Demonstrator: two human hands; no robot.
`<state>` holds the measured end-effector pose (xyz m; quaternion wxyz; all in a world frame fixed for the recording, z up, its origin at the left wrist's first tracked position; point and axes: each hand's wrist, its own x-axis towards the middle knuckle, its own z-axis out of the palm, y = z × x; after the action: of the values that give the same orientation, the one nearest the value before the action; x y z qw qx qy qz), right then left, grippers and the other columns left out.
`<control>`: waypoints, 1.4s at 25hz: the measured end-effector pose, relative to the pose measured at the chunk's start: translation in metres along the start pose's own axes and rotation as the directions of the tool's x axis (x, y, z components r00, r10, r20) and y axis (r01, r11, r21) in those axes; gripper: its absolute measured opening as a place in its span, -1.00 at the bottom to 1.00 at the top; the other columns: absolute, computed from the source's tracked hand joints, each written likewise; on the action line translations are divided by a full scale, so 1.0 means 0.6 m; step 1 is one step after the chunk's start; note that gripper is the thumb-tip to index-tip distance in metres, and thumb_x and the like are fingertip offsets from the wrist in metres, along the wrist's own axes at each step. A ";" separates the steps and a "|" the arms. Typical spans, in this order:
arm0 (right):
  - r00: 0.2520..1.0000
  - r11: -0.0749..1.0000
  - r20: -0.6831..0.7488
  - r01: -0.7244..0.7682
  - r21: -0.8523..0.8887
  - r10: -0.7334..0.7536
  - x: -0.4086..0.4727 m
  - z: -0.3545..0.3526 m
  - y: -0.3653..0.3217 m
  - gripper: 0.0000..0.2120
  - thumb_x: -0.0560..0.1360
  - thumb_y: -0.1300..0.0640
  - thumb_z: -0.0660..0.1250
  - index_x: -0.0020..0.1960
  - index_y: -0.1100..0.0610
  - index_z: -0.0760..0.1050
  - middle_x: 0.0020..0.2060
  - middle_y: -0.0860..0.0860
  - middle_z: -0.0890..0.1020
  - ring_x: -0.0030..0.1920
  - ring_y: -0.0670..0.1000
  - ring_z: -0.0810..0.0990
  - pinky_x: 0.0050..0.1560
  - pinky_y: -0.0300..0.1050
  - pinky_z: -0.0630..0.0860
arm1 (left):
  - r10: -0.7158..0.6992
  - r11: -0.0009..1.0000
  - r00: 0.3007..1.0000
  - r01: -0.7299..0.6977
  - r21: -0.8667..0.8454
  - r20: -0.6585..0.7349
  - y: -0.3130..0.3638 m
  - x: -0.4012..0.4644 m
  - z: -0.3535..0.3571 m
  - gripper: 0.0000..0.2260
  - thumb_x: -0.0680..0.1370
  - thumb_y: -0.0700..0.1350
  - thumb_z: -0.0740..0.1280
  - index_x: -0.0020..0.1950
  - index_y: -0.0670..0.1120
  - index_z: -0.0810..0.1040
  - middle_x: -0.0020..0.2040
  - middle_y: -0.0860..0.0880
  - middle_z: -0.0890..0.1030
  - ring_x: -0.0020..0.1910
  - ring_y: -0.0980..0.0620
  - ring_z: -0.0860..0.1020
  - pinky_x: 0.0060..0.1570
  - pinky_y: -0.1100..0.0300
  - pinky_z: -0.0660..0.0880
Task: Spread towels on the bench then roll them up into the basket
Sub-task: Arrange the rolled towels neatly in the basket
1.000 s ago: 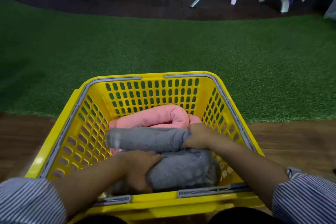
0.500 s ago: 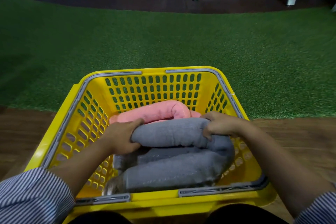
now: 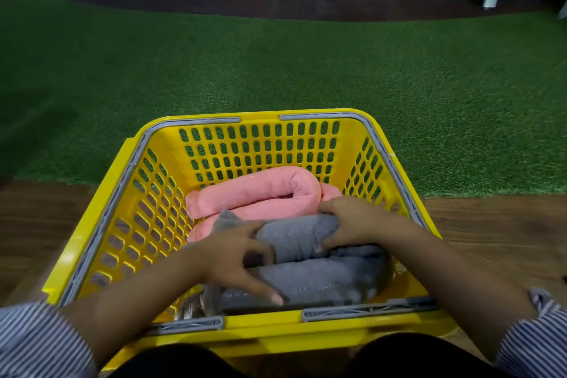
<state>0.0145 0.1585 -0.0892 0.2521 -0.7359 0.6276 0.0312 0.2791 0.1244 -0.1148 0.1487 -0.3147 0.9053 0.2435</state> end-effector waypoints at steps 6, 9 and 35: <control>0.994 0.999 -0.102 -0.036 0.035 0.039 -0.002 -0.021 0.013 -0.76 0.28 0.26 0.28 -0.44 0.07 0.27 -0.47 0.00 0.35 -0.40 0.02 0.36 -0.42 -0.13 0.21 | -0.200 0.958 0.976 0.178 0.225 0.081 -0.006 -0.006 -0.008 -0.49 0.32 0.32 0.39 0.21 0.18 0.55 0.56 -0.01 -0.27 0.53 -0.19 -0.22 0.37 -0.41 -0.06; 0.996 0.996 0.019 -0.086 -0.029 0.087 -0.005 -0.006 0.018 -0.84 0.32 0.25 0.28 -0.17 0.07 0.34 -0.30 0.00 0.43 -0.18 0.08 0.45 -0.36 -0.12 0.31 | -0.159 0.968 0.984 0.139 0.208 0.086 -0.006 -0.007 -0.008 -0.53 0.32 0.30 0.41 0.18 0.18 0.56 0.57 0.04 -0.15 0.53 -0.11 -0.03 0.37 -0.30 0.06; 0.980 0.987 0.196 -0.065 0.148 0.035 0.023 0.006 -0.031 -0.62 0.40 0.06 0.37 0.18 0.01 0.35 -0.09 0.00 0.46 -0.08 0.03 0.45 -0.23 -0.14 0.33 | -0.148 0.975 0.986 0.159 -0.152 0.082 -0.032 0.053 0.001 -0.49 0.38 0.22 0.35 0.17 -0.01 0.29 0.11 -0.03 0.51 0.04 -0.01 0.50 0.05 0.11 0.43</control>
<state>0.0357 0.1490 -0.0914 0.3668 -0.6917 0.6193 0.0601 0.2675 0.0956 -0.1354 0.1733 -0.3856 0.8503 0.3134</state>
